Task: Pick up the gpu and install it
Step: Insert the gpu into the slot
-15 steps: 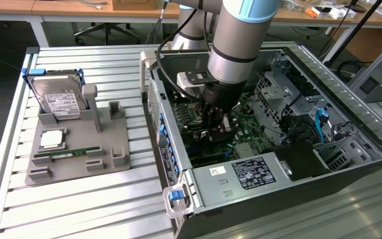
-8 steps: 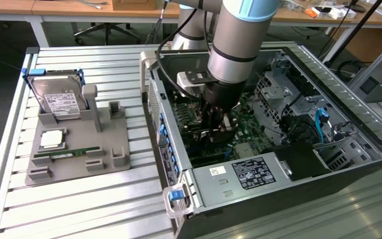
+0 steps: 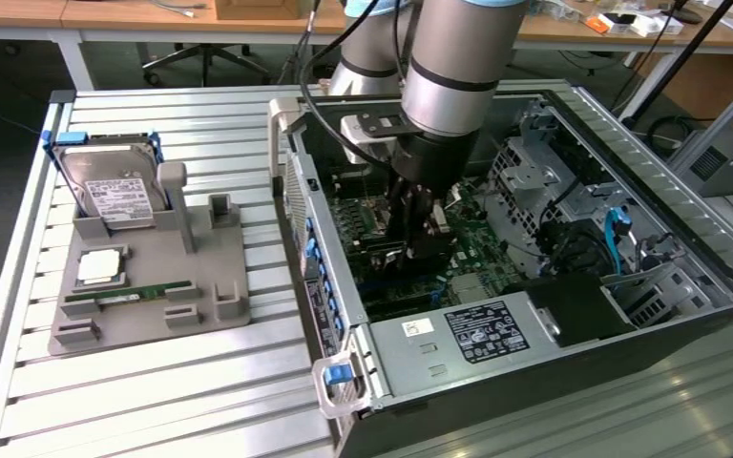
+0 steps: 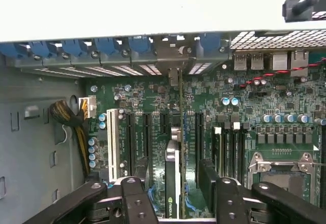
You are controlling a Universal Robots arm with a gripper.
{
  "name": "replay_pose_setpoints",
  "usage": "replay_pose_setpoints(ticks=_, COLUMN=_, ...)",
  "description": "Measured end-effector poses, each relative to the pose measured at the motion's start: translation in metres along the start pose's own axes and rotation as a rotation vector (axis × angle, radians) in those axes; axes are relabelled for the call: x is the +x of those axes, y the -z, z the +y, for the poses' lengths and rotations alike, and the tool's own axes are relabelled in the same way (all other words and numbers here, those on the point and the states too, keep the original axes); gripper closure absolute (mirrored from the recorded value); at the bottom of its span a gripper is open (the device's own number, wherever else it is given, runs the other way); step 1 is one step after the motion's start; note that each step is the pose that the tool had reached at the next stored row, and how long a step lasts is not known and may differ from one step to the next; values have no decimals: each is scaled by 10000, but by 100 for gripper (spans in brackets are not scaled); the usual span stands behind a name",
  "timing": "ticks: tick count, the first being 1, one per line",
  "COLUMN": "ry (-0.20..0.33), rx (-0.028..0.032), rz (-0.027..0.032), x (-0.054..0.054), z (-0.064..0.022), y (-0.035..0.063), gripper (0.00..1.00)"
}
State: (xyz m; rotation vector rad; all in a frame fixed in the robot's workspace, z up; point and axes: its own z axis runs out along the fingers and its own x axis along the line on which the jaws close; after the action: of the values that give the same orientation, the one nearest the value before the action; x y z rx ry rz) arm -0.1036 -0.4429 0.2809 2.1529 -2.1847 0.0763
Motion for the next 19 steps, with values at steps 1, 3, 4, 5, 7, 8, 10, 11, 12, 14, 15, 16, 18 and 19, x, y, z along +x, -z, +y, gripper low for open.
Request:
replay_pose_setpoints(ticks=1, ry=-1, rx=0, rz=19, x=-2, z=0, y=0, gripper=48)
replay_pose_setpoints(ticks=3, ry=1, rx=1, rz=35, x=-2, z=0, y=0, gripper=48)
replay_pose_setpoints(ticks=4, ry=-1, rx=0, rz=38, x=-3, z=0, y=1, gripper=48)
replay_pose_setpoints(ticks=5, ry=-1, rx=-1, rz=39, x=-3, z=0, y=1, gripper=48)
replay_pose_setpoints(ticks=7, ry=-1, rx=0, rz=40, x=-3, z=0, y=1, gripper=48)
replay_pose_setpoints(ticks=8, ry=-1, rx=0, rz=43, x=-3, z=0, y=0, gripper=48)
replay_pose_setpoints(ticks=10, ry=-1, rx=0, rz=43, x=-3, z=0, y=0, gripper=48)
replay_pose_setpoints(ticks=11, ry=-1, rx=0, rz=43, x=-3, z=0, y=0, gripper=48)
replay_pose_setpoints(ticks=12, ry=-1, rx=0, rz=43, x=-3, z=0, y=0, gripper=48)
replay_pose_setpoints(ticks=14, ry=-1, rx=1, rz=42, x=-5, z=0, y=-9, gripper=48)
replay_pose_setpoints(ticks=15, ry=-2, rx=-1, rz=43, x=-5, z=0, y=-16, gripper=48)
replay_pose_setpoints(ticks=16, ry=-3, rx=-6, rz=46, x=-6, z=0, y=-30, gripper=48)
replay_pose_setpoints(ticks=18, ry=1, rx=-23, rz=47, x=-10, z=-12, y=-82, gripper=48)
replay_pose_setpoints(ticks=19, ry=1, rx=-36, rz=51, x=-13, z=-38, y=-104, gripper=48)
